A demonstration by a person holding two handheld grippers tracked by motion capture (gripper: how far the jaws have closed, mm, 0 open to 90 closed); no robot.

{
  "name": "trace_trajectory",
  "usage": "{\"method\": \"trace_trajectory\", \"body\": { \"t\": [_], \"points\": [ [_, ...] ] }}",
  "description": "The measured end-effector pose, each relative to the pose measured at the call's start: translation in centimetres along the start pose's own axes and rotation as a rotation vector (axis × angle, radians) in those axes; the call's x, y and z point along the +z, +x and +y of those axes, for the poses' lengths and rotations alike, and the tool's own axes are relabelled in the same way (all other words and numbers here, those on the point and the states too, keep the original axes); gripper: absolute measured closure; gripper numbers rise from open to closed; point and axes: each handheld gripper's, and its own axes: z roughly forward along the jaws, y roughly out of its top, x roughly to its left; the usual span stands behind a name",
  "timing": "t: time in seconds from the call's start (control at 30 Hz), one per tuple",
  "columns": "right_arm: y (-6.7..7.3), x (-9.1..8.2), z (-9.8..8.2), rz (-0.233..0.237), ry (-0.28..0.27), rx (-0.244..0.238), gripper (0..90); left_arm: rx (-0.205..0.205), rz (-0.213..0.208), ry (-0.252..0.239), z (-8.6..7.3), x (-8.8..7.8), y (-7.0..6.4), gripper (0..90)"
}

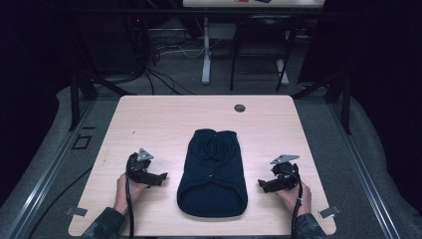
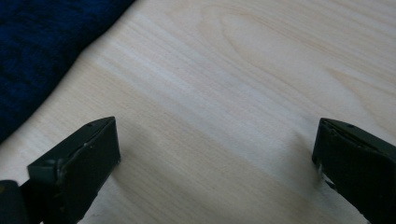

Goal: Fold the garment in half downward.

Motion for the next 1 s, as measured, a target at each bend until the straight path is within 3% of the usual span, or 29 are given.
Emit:
{"method": "trace_trajectory", "body": {
  "t": [0.3,0.5,0.7,1.0],
  "points": [
    [0.2,-1.4,2.2,0.067,-0.071,-0.002,4.1,0.017,-0.037,-0.024,2.5,0.1,-0.3,0.1],
    [0.5,-1.1,3.6,0.096,-0.057,-0.007,5.1,0.047,-0.070,-0.005,4.5,1.3,-0.8,0.8],
    [0.9,-0.3,5.5,0.124,-0.042,-0.032,5.5,0.023,-0.099,-0.001,6.3,2.3,-0.3,0.6],
    [1.6,1.1,8.3,0.144,-0.023,-0.070,6.7,0.031,-0.118,0.018,9.2,3.5,-0.1,0.1]
  ]
}}
